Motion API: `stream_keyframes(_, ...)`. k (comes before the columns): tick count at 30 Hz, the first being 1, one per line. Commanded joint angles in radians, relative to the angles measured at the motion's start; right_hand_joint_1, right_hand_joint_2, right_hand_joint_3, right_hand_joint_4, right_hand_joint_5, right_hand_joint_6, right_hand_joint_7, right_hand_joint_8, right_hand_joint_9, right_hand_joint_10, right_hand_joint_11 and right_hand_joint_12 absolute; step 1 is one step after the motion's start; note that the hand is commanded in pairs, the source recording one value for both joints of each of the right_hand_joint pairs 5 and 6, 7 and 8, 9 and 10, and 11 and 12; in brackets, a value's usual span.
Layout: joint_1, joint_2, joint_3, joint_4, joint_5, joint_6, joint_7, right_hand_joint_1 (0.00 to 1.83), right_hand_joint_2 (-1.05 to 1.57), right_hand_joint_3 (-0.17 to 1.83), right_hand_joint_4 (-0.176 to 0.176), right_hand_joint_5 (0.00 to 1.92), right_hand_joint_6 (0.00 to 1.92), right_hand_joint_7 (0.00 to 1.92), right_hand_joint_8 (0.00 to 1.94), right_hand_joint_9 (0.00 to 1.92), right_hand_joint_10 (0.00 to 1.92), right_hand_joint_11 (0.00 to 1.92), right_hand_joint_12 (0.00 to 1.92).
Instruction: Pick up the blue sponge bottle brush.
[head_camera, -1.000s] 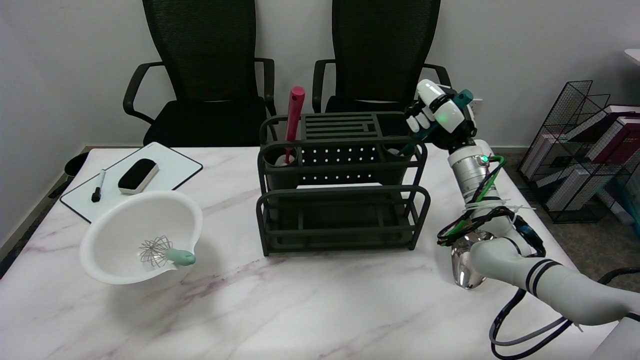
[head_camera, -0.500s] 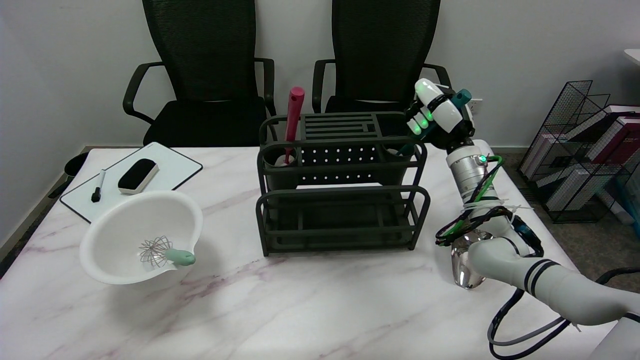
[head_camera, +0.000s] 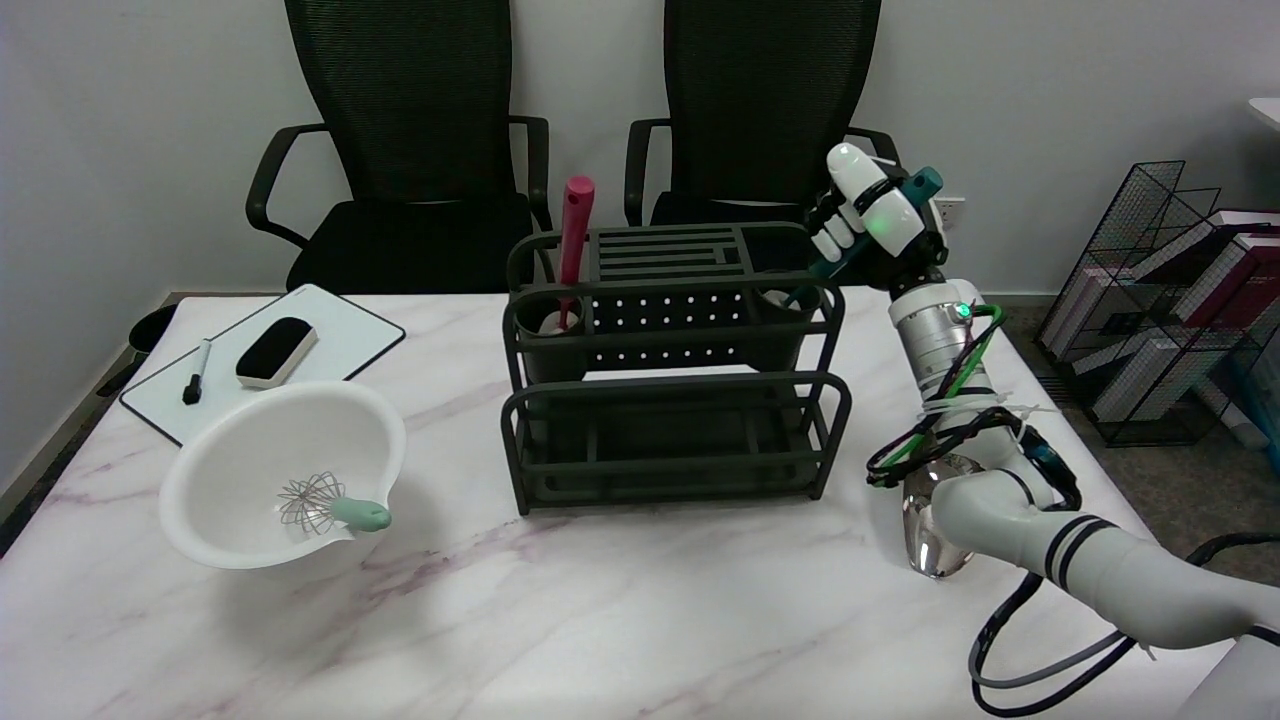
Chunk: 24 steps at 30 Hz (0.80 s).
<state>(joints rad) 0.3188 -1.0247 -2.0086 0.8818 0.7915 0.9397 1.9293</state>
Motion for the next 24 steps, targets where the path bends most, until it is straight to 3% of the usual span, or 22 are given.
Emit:
stream_keyframes(1,0.005,0.0,0.023,0.063,-0.004,-0.035,0.007,1.11,1.57,0.38,0.0,1.92,1.92,1.92,1.92,1.92,1.92,1.85,1.85)
stream_keyframes(6,0.02,0.005,0.028,0.053,-0.014,-0.119,0.001,1.13,1.57,0.36,0.0,1.92,1.92,1.92,1.92,1.92,1.92,1.88,1.88)
stream_keyframes(16,0.032,0.029,0.144,0.013,-0.255,-0.288,0.008,1.15,1.57,0.35,0.0,1.92,1.92,1.92,1.92,1.92,1.92,1.91,1.91)
stream_keyframes(24,0.061,0.047,0.154,0.014,-0.337,-0.314,0.012,1.16,1.57,0.33,0.0,1.92,1.92,1.92,1.92,1.92,1.92,1.92,1.92)
